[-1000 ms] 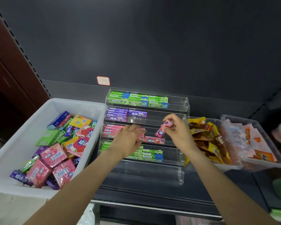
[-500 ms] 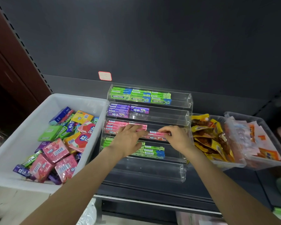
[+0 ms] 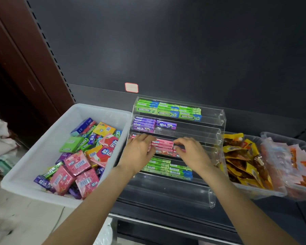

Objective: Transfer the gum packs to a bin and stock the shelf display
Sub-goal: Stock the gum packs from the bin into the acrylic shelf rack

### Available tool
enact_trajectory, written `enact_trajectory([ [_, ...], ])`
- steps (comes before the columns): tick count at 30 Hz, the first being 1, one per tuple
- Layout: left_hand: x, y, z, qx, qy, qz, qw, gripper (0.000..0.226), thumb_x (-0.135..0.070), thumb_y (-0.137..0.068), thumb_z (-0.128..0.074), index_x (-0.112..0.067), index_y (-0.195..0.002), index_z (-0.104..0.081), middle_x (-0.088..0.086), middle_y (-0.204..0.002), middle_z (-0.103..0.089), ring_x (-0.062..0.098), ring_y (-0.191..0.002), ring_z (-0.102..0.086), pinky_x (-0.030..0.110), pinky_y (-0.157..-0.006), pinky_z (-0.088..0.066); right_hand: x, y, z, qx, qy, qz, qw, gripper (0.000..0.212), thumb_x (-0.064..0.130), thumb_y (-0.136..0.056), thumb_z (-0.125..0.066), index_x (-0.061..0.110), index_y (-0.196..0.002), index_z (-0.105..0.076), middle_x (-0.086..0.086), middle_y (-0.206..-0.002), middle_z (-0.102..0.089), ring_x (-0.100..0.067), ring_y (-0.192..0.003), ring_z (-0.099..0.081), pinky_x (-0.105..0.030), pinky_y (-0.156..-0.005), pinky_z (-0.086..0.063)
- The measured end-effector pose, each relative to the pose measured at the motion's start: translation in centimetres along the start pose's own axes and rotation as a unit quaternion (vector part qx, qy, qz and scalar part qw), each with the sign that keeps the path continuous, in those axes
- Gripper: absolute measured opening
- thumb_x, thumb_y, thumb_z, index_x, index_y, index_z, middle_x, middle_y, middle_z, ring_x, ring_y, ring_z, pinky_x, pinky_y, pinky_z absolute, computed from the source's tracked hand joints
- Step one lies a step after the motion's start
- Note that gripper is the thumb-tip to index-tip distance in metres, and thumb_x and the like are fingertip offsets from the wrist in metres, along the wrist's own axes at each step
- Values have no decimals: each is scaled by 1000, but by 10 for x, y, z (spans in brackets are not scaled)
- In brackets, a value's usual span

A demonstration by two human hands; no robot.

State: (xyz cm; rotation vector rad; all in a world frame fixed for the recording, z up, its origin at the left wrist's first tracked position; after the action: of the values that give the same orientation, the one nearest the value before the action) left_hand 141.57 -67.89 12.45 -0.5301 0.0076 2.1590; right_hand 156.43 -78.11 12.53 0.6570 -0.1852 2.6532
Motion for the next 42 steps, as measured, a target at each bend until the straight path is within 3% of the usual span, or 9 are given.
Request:
enact_trajectory([
  [3, 24, 13, 27, -57, 36, 34, 997, 32, -23, -93, -51, -18, -125, -53, 3, -113, -63, 20, -101, -58, 34, -87, -48, 34, -8, -9, -10, -46, 32, 998, 27, 22, -94, -53, 19, -119, -61, 3, -120, -62, -12, -114, -53, -29, -99, -41],
  [7, 83, 33, 56, -88, 39, 106, 990, 29, -21, -91, -53, -14, -120, -56, 8, -108, -65, 25, -97, -60, 36, -82, -50, 93, -24, -28, -8, -103, 68, 992, 26, 18, -94, -54, 17, -118, -62, 3, -115, -64, -8, -105, -57, -19, -93, -40],
  [11, 160, 49, 75, -71, 34, 190, 979, 33, -20, -90, -56, -10, -122, -56, 14, -117, -61, 32, -105, -57, 39, -89, -46, 148, -49, -59, -10, -114, 89, 989, 25, 15, -93, -52, 15, -116, -62, -2, -111, -62, -15, -102, -58, -26, -90, -45],
  [14, 216, 56, 81, -38, 49, 223, 973, 41, -19, -90, -57, -9, -128, -51, 14, -126, -54, 32, -116, -49, 37, -97, -38, 185, -68, -91, 3, -108, 83, 991, 30, 18, -94, -52, 15, -124, -57, -2, -120, -55, -15, -109, -54, -26, -93, -41],
  [20, 279, 44, 77, 49, 100, 191, 975, 63, -18, -89, -58, -9, -144, -28, 11, -148, -32, 28, -131, -38, 30, -107, -28, 221, -107, -160, 58, -39, 9, 998, 48, 22, -93, -53, 13, -139, -41, -7, -142, -40, -23, -129, -41, -40, -107, -36],
  [23, 292, 35, 65, 98, 125, 181, 971, 75, -20, -90, -59, -10, -149, -13, 6, -155, -18, 23, -140, -24, 28, -112, -19, 227, -120, -181, 76, -13, -20, 997, 57, 25, -94, -53, 18, -145, -30, -7, -148, -32, -25, -131, -39, -37, -108, -33],
  [29, 304, 29, 40, 135, 95, 149, 975, 87, -21, -89, -60, -11, -150, 2, 6, -158, -1, 20, -145, -3, 27, -116, -6, 221, -142, -220, 150, 48, -38, 987, 70, 30, -94, -54, 23, -150, -13, -2, -158, -10, -25, -144, -14, -42, -116, -21],
  [37, 305, 30, 32, 129, 92, 119, 980, 93, -19, -87, -63, -14, -149, 6, 3, -158, 3, 19, -146, 0, 30, -118, -6, 215, -146, -226, 36, 43, -19, 998, 50, 25, -95, -52, 26, -143, -37, -4, -146, -34, -21, -134, -33, -36, -107, -34],
  [42, 305, 29, 32, 142, 105, 118, 977, 93, -17, -88, -62, -15, -149, 7, 2, -158, 7, 19, -146, 3, 31, -119, -8, 213, -160, -223, 93, 36, -6, 995, 60, 27, -90, -59, 30, -144, -33, -3, -152, -23, -24, -140, -21, -40, -112, -28],
])
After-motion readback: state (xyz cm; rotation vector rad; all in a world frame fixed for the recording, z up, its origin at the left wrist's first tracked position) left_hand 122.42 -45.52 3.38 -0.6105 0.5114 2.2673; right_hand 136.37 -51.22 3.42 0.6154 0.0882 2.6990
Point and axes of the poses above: each hand's wrist, its own y-axis away from the middle knuckle, its own z-axis out of the back of the hand, x = y × z, the point moved 3 cm from there along -y, towards the middle knuckle
